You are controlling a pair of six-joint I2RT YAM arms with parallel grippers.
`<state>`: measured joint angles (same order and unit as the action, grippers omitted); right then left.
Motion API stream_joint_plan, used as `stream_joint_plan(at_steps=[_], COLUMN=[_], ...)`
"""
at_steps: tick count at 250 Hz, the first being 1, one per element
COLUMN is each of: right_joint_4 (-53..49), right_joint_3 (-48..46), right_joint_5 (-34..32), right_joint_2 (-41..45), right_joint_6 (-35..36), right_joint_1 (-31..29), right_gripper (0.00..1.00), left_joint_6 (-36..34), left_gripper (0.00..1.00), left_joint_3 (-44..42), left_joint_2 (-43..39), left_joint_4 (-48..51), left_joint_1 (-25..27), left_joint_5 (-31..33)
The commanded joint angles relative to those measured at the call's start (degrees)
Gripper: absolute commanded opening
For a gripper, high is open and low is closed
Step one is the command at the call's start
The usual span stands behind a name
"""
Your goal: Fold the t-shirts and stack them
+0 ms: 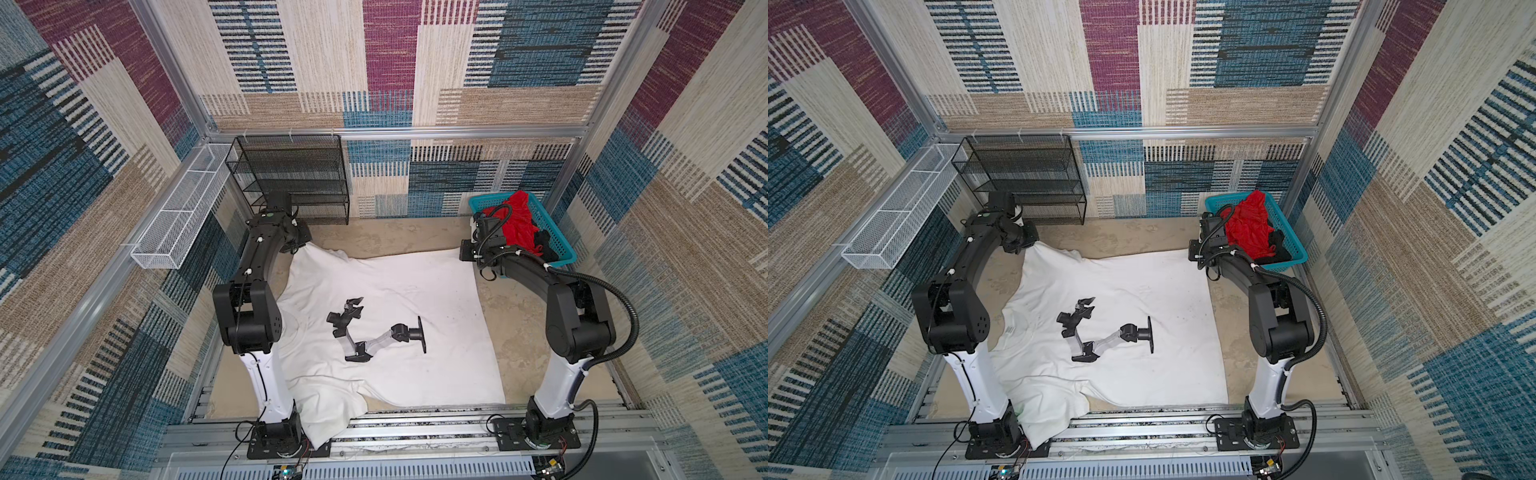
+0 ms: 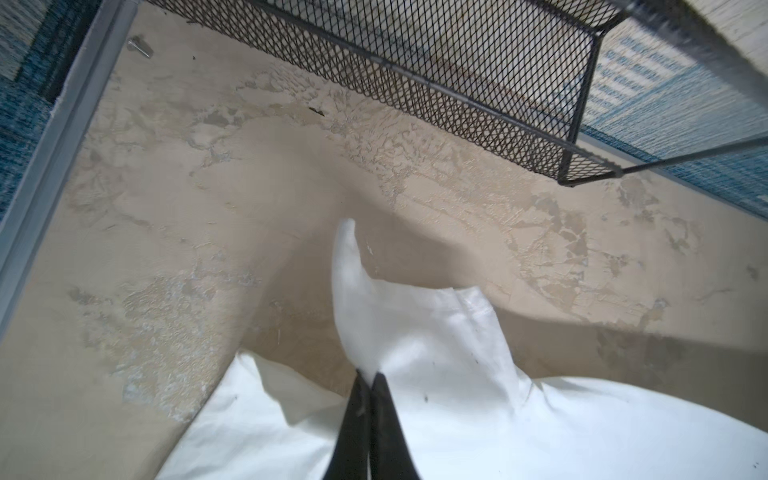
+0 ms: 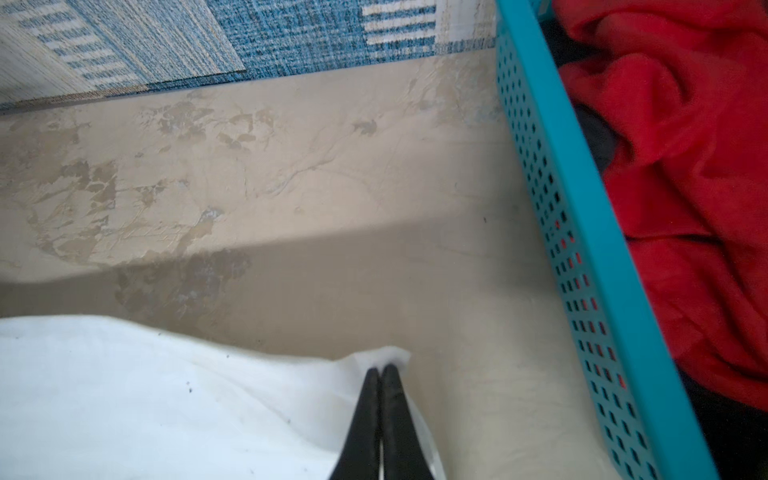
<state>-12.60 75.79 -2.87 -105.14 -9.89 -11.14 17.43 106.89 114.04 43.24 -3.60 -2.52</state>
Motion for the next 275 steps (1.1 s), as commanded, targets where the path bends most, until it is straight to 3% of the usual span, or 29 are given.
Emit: stream_joint_plan(at_steps=[1, 77, 275], right_joint_4=[2.5, 3.5, 3.0], right_joint_3=[-1.8, -9.4, -30.4], right_joint_5=[-2.2, -2.5, -2.8], right_joint_2=[3.4, 11.4, 26.4], right_joint_6=[0.8, 0.7, -4.6], right_joint_1=[0.2, 0.2, 0.2], right_gripper=[0.0, 0.0, 0.0], left_joint_6=[1.2, 2.9, 10.5], left_gripper=[0.0, 0.0, 0.0], left_joint_3=[-2.6, -15.2, -45.5], left_joint_2=[-3.0, -12.1, -34.4], left_joint_4=[0.3, -3.7, -5.4], left_joint_1=[-0.9, -1.7, -2.6], left_joint_5=[1.6, -0.1, 3.4])
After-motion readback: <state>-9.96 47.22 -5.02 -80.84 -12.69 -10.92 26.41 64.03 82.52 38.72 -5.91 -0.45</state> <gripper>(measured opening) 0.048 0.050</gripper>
